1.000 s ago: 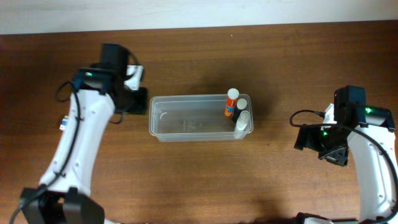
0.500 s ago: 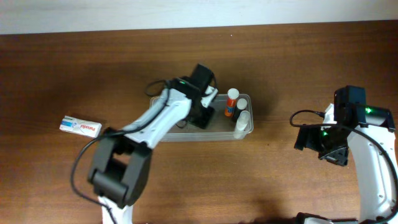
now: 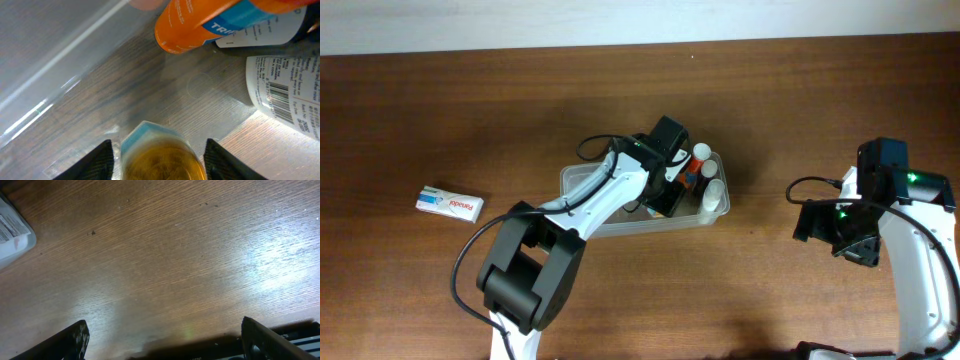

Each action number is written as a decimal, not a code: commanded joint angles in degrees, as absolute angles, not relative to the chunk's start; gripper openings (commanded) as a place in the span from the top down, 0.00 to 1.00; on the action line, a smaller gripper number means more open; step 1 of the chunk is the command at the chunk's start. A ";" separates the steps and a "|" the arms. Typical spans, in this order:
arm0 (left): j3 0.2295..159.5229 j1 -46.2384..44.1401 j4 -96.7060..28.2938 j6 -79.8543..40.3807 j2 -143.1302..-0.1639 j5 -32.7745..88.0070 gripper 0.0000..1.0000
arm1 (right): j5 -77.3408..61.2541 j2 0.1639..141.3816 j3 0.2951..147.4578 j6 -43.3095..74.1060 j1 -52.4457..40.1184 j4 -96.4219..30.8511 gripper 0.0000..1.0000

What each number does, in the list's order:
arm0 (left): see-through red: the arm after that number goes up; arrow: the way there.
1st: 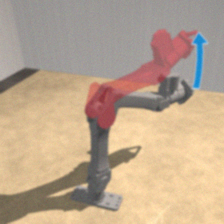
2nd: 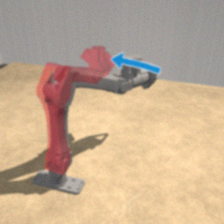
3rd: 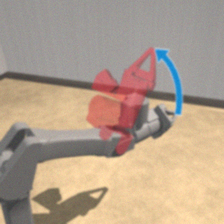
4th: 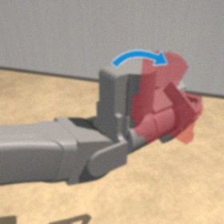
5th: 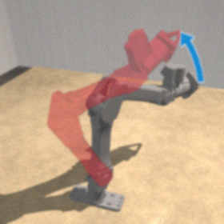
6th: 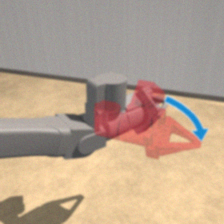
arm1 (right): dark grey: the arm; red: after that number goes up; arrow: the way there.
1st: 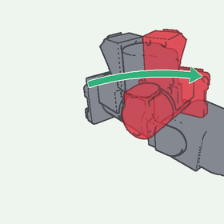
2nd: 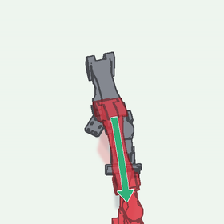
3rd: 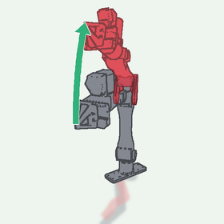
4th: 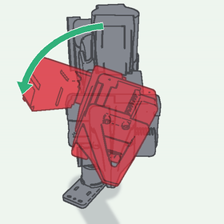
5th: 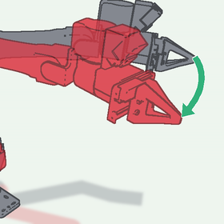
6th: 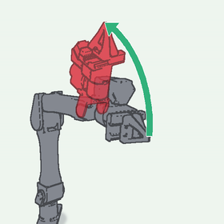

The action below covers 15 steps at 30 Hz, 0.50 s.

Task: Pack container
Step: 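Carry the gold-capped jar into the container and release it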

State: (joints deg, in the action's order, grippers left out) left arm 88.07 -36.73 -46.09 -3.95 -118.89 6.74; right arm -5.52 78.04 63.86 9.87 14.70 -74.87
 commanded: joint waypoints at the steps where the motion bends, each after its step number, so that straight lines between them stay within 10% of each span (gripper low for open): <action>1: 88.14 -36.95 -46.57 -3.84 -118.91 7.66 0.25 | -5.82 77.38 63.86 9.41 14.98 -74.78 0.11; 5: 88.84 -36.95 -48.21 -3.86 -118.78 4.51 0.01 | -5.82 77.41 63.86 9.41 14.98 -74.96 0.11; 15: 92.51 -31.46 -54.46 -5.85 -106.10 -2.20 0.01 | -5.82 77.41 63.86 9.39 14.98 -74.96 0.11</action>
State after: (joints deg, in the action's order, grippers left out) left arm 90.56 -35.44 -52.90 -4.91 -115.42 0.89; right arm -5.52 78.04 63.86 9.87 14.70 -74.91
